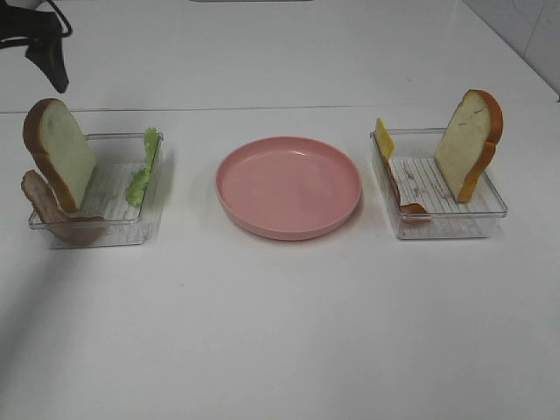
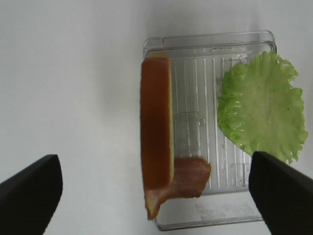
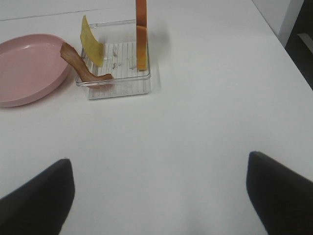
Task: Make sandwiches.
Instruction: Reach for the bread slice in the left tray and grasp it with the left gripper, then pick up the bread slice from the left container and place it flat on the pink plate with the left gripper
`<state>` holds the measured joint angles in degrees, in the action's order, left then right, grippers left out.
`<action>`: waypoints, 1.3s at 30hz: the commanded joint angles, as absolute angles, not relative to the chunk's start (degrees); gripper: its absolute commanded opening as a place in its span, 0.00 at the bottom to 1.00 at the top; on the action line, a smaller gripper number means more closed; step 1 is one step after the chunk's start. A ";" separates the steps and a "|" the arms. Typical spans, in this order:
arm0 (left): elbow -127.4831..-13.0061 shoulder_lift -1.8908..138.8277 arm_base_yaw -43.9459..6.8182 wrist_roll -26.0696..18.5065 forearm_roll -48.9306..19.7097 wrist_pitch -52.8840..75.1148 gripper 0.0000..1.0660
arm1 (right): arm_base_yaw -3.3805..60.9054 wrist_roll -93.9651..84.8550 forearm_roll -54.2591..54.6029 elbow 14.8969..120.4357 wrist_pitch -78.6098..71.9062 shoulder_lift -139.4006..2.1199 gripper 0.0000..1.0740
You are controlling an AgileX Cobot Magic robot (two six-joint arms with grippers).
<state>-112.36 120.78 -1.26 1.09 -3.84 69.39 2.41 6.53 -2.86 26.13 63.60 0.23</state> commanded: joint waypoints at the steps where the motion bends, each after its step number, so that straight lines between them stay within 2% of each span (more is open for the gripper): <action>1: -115.22 126.11 -2.75 2.29 -3.09 75.46 0.92 | 2.41 6.30 -2.98 25.95 63.03 2.01 0.83; 11: -117.40 132.41 -3.09 2.75 -2.64 75.46 0.92 | 2.41 6.30 -2.98 25.95 63.03 2.01 0.83; 18: -117.40 132.93 -3.09 1.38 -1.89 75.34 0.81 | 2.41 6.30 -2.98 25.95 63.03 2.01 0.83; 19: -117.40 132.93 -3.09 1.38 -1.55 75.40 0.78 | 2.41 6.30 -2.98 25.95 63.03 2.01 0.83; 20: -117.40 132.93 -3.09 1.38 -0.92 75.40 0.69 | 2.41 6.30 -2.98 25.95 63.03 2.01 0.83; 21: -117.40 132.93 -3.09 1.38 -0.92 75.40 0.69 | 2.41 6.30 -2.98 25.95 63.03 2.01 0.83; 23: -117.40 132.93 -3.09 1.38 -0.86 75.46 0.50 | 2.41 6.30 -2.98 25.95 63.03 2.01 0.83; 24: -117.40 132.93 -3.09 1.38 -0.86 75.46 0.50 | 2.41 6.30 -2.98 25.95 63.03 2.01 0.83; 25: -117.40 132.93 -3.09 1.38 -0.69 75.46 0.31 | 2.41 6.30 -2.98 25.95 63.03 2.01 0.83; 26: -117.40 132.93 -3.09 1.38 -0.69 75.46 0.20 | 2.41 6.30 -2.98 25.95 63.03 2.01 0.83; 27: -117.40 132.93 -3.09 1.38 -0.69 75.46 0.20 | 2.41 6.30 -2.98 25.95 63.03 2.01 0.83; 28: -117.40 132.93 -3.09 1.49 -0.69 75.46 0.01 | 2.41 6.30 -2.98 25.95 63.03 2.01 0.83; 39: -117.40 132.87 -3.09 1.89 -1.03 74.77 0.00 | 2.41 6.30 -2.98 25.95 63.03 2.01 0.83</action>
